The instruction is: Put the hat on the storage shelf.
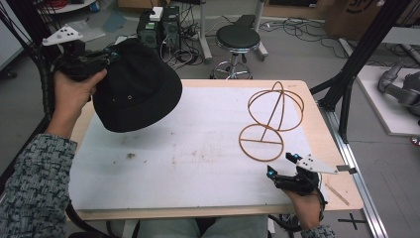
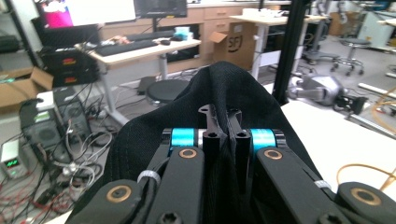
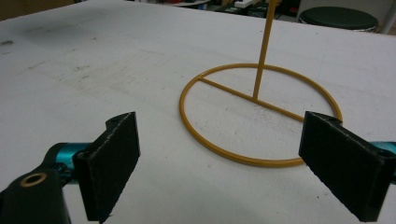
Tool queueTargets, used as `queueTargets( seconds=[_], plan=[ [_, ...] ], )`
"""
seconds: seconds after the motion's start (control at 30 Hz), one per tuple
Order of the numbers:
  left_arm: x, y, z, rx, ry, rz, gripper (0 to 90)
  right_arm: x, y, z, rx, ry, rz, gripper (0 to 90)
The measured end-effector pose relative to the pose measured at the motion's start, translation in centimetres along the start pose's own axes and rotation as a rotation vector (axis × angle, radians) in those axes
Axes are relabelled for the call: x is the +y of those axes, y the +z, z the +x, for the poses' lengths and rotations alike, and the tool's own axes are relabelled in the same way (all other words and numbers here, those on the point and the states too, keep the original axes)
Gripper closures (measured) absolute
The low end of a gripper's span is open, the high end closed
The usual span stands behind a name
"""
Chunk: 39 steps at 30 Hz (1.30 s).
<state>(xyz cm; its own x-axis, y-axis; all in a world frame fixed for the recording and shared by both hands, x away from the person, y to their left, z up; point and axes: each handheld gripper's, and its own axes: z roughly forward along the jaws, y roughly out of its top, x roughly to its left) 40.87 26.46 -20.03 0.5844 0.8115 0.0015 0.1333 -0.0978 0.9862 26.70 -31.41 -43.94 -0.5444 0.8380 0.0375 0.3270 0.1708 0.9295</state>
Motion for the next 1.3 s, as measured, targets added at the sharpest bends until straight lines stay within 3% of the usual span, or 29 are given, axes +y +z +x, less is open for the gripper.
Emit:
queueTargets(
  seconds=[0.23,0.67,1.0,1.3],
  plan=[
    [2.6,-0.3,-2.3,-0.062,0.049,-0.025,87.3,0.2,0.4,0.1,0.014,-0.005,0.001,12.2],
    [6.4,0.1,-4.4,-0.167,0.089,-0.069,87.3,0.2,0.3,0.2,0.02,0.005,-0.003,12.2],
    [8.2,2.2,-6.2,-0.266,0.096,-0.083,87.3,-0.1,-0.1,0.1,0.004,0.007,-0.004,12.2],
    [9.9,5.1,-8.3,-0.363,0.09,-0.107,87.3,-0.5,-1.2,-0.2,-0.019,0.029,-0.017,12.2]
  ],
)
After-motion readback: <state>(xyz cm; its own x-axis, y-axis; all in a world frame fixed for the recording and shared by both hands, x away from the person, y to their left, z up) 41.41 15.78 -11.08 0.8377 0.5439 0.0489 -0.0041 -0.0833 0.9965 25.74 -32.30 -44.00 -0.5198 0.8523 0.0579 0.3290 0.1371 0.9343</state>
